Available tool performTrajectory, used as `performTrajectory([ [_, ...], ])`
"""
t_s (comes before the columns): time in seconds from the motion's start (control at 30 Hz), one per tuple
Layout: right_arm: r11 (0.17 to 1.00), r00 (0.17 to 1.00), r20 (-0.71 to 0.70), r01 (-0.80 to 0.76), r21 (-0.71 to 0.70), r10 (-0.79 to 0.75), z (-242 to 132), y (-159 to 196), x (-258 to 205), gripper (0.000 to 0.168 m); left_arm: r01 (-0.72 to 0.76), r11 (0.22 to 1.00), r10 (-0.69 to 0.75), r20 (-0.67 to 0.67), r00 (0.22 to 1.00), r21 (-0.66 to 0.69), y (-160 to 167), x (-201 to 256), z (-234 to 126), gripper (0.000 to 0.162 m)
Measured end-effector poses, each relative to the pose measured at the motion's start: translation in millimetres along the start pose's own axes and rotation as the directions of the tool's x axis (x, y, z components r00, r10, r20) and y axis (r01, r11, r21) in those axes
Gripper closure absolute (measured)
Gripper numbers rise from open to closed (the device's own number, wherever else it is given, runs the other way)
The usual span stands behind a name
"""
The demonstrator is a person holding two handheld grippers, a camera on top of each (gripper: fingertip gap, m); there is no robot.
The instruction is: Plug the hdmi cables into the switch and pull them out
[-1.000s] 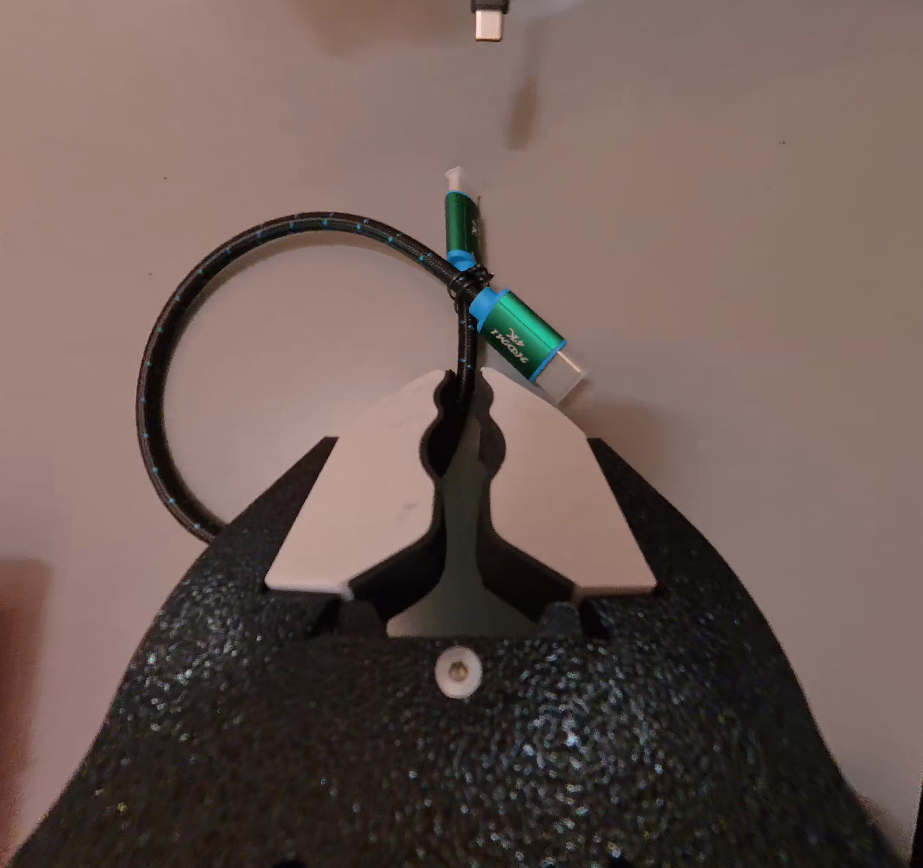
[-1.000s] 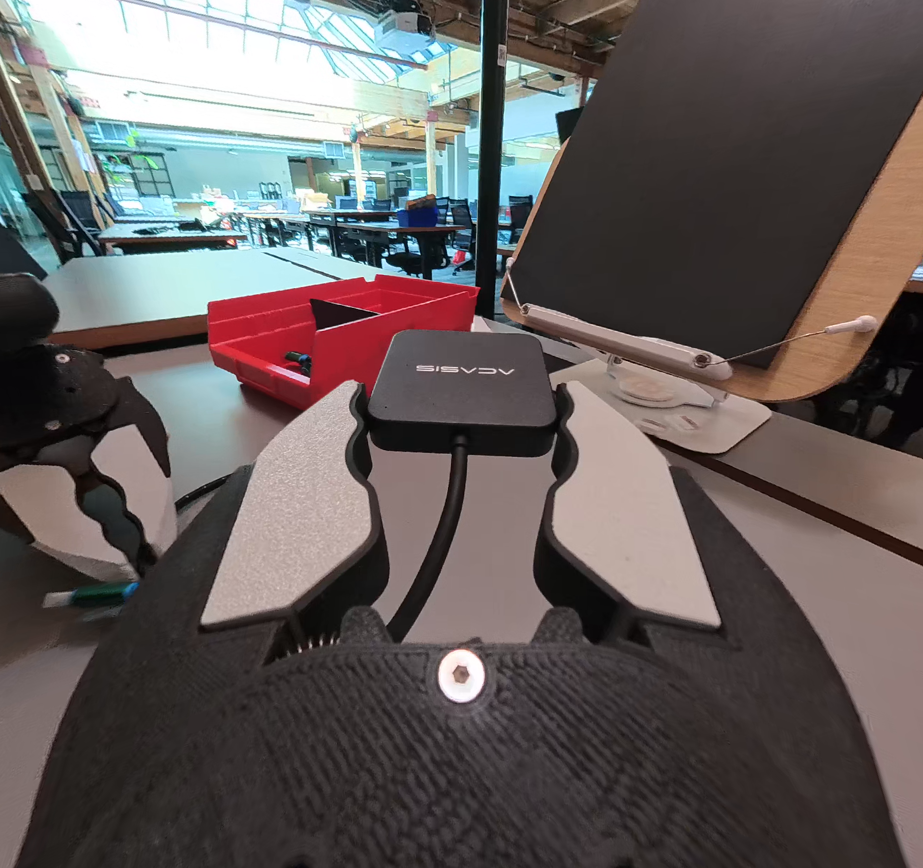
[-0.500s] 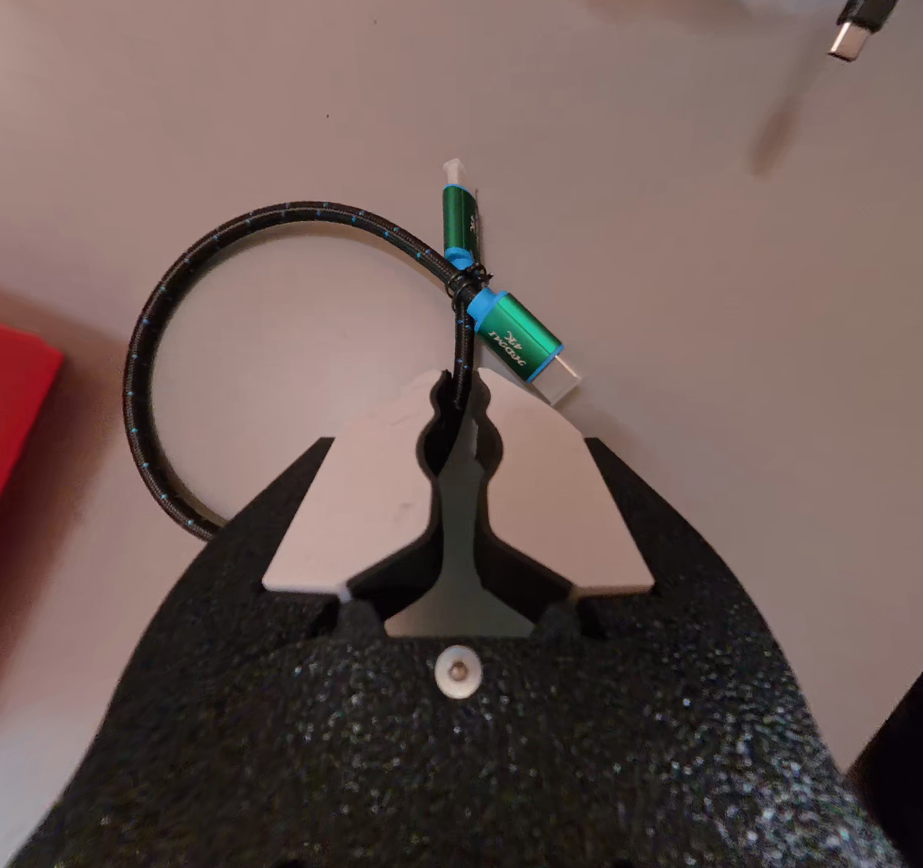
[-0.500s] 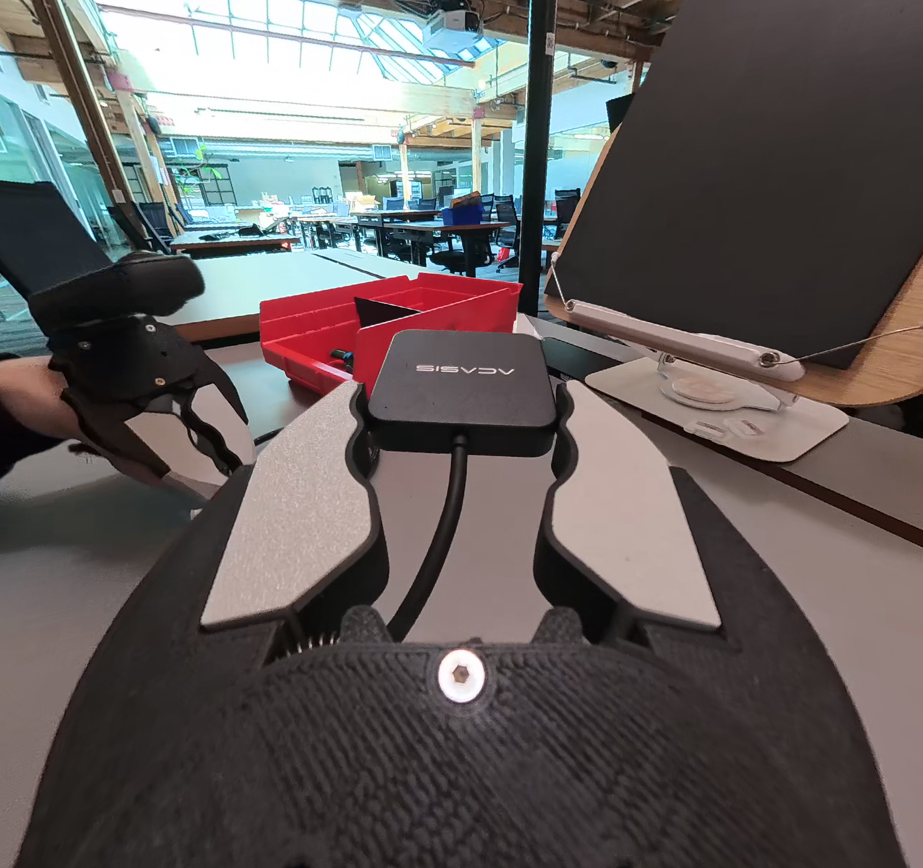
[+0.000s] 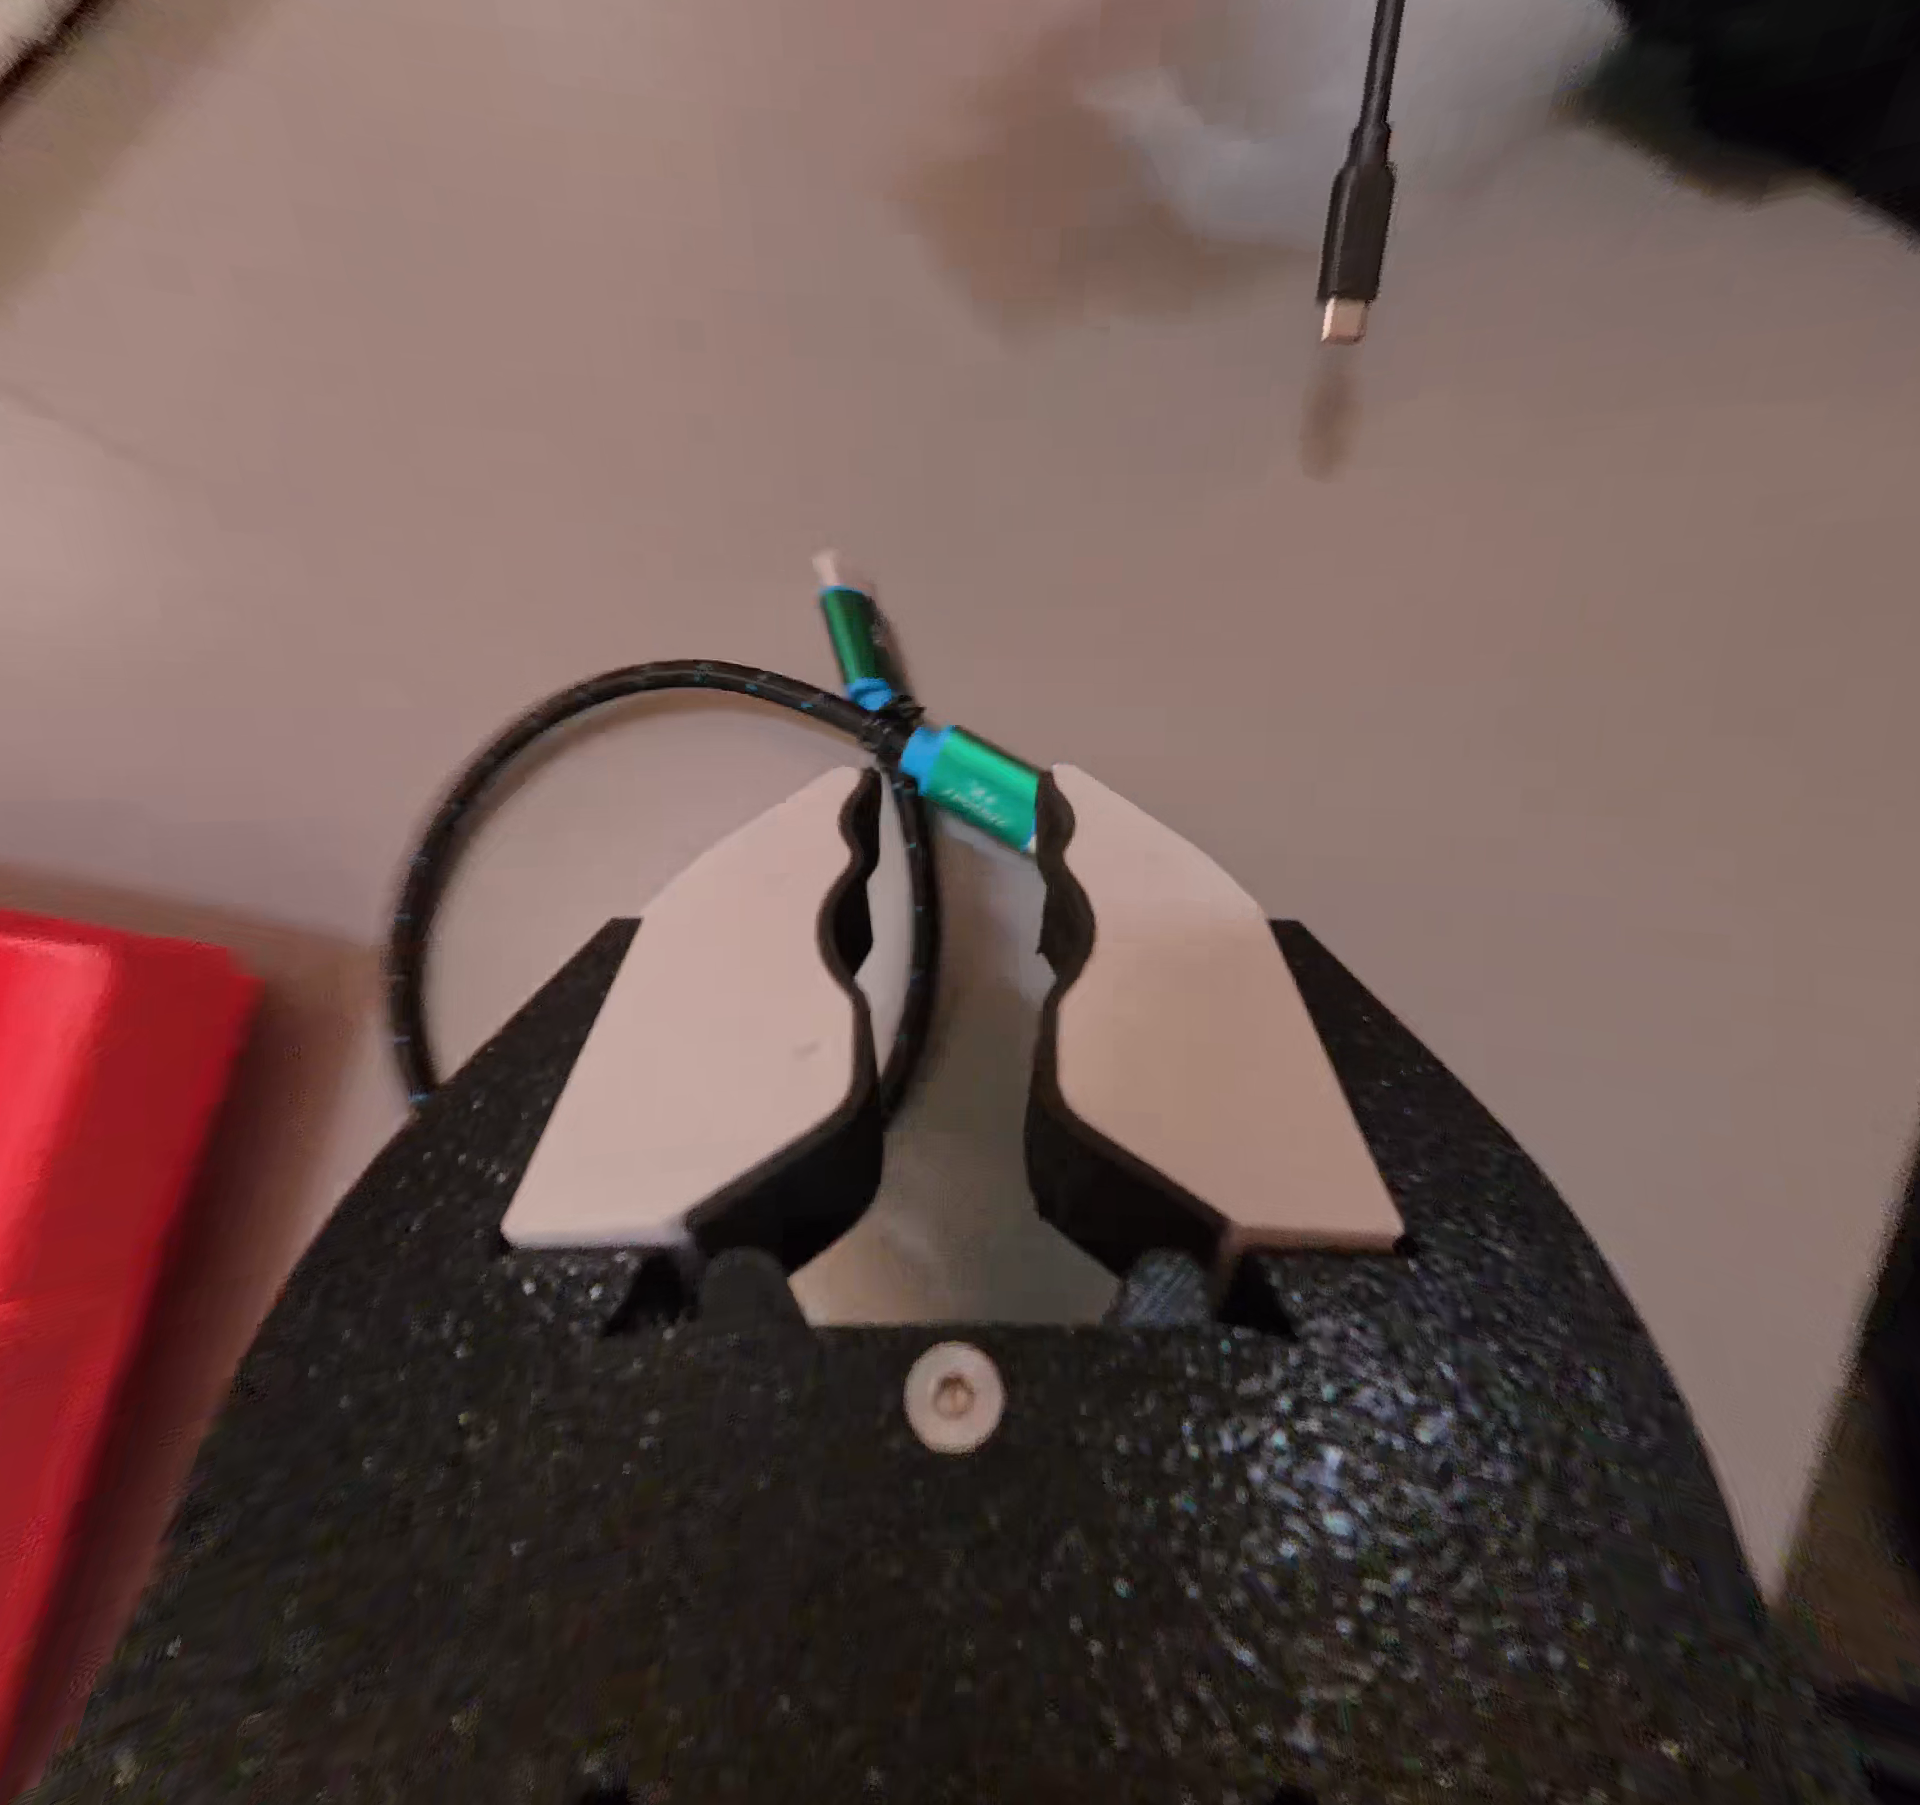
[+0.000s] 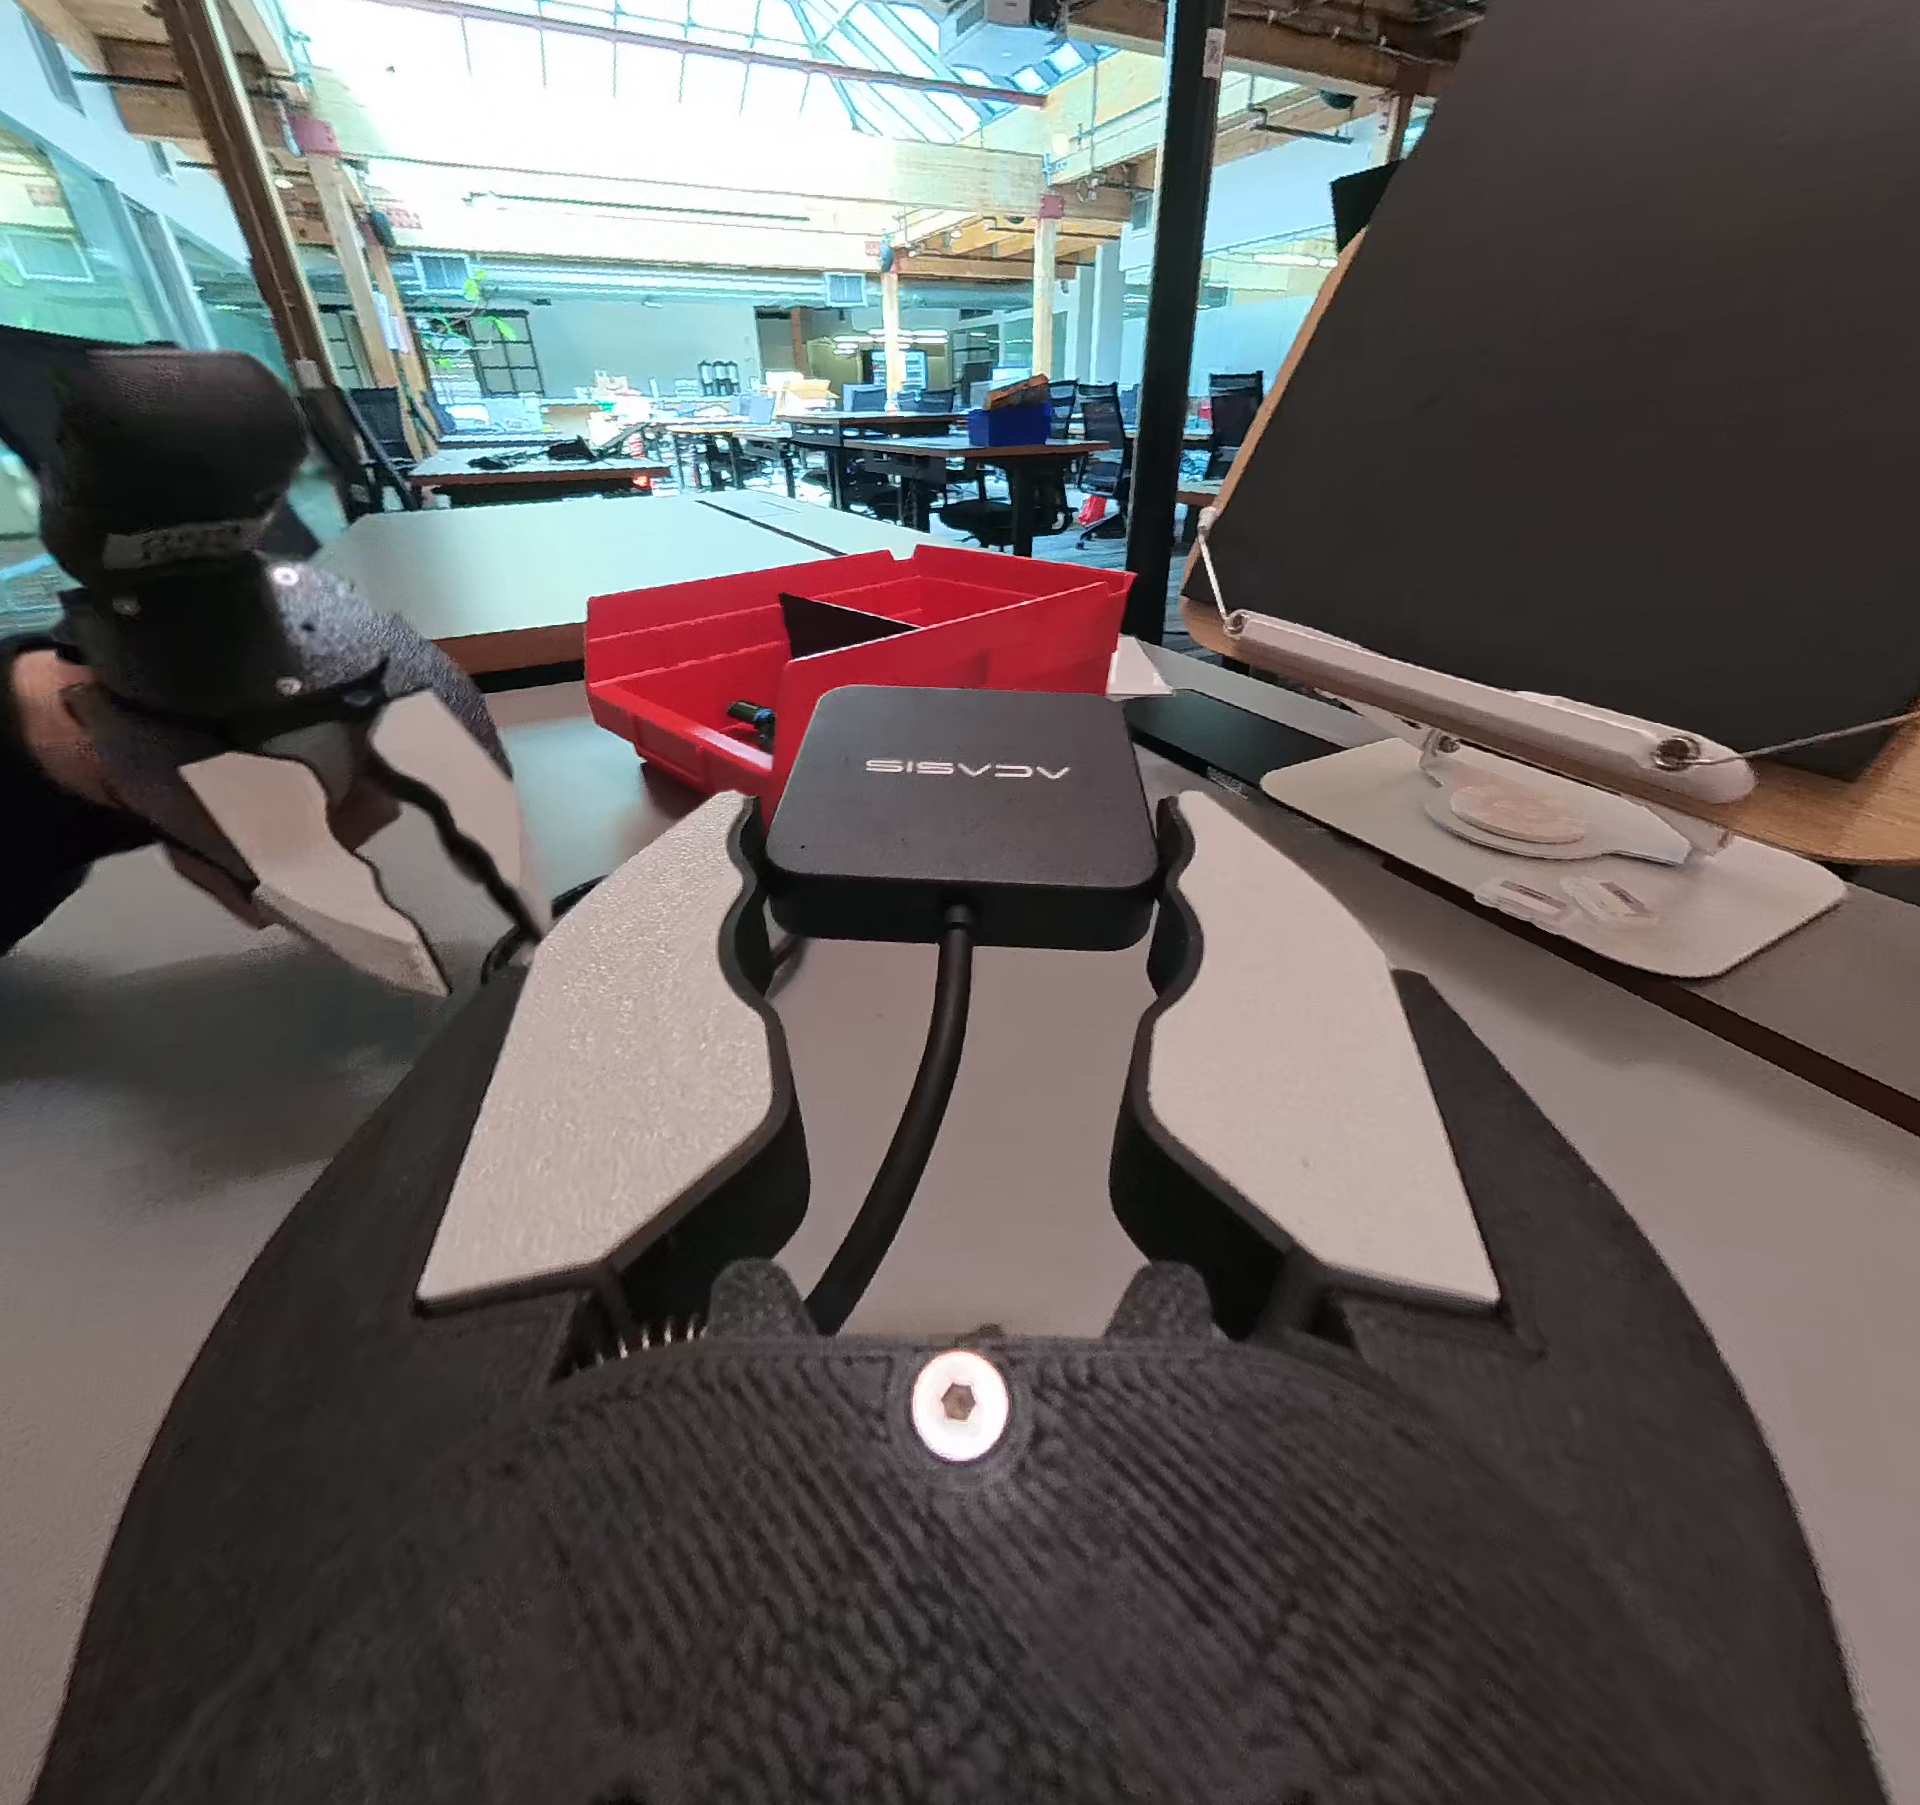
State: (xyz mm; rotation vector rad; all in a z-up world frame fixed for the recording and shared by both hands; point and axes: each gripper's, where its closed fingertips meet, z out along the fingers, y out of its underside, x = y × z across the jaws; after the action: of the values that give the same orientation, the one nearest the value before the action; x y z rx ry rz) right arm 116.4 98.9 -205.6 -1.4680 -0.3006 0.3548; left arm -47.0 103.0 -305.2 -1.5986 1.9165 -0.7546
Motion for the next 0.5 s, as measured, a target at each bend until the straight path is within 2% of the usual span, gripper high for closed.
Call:
performTrajectory([
  [0.07,1.0,0.999,0.047,-0.002,0.0,0.002,0.9,0.2,-6.8,0.097,-0.121,0.993,0.121,0.008,0.993,0.001,0.0,-1.8,-6.4,0.128],
  [0.17,1.0,0.997,0.074,0.027,0.0,-0.026,1.3,-0.3,-12.6,0.096,-0.266,0.964,0.266,-0.006,0.964,0.026,-9.0,-4.7,-6.4,0.128],
  [0.2,0.999,0.996,0.075,0.04,-0.006,-0.039,1.3,0.6,-13.1,0.096,-0.364,0.931,0.364,-0.009,0.931,0.019,-10.3,-6.0,-3.1,0.128],
  [0.27,0.998,0.996,0.069,0.063,-0.019,-0.061,1.1,2.6,-12.4,0.096,-0.587,0.81,0.587,0.005,0.81,0.014,-13.8,-7.2,3.7,0.128],
  [0.3,0.997,0.996,0.066,0.069,-0.02,-0.068,0.9,2.7,-12.0,0.097,-0.642,0.767,0.642,0.011,0.767,0.005,-16.3,-7.9,6.3,0.123],
  [0.37,0.997,0.996,0.061,0.07,-0.016,-0.069,0.2,1.8,-10.8,0.097,-0.67,0.739,0.669,-0.038,0.742,-0.061,-14.0,-11.3,9.4,0.112],
  [0.43,0.998,0.996,0.055,0.066,-0.011,-0.065,-1.0,1.1,-8.6,0.097,-0.666,0.731,0.671,-0.018,0.741,-0.146,-12.7,-27.7,9.1,0.109],
  [0.5,0.998,0.997,0.044,0.064,-0.009,-0.063,-2.3,0.9,-5.7,0.096,-0.616,0.77,0.627,0.02,0.779,-0.169,-14.2,-40.0,6.3,0.107],
])
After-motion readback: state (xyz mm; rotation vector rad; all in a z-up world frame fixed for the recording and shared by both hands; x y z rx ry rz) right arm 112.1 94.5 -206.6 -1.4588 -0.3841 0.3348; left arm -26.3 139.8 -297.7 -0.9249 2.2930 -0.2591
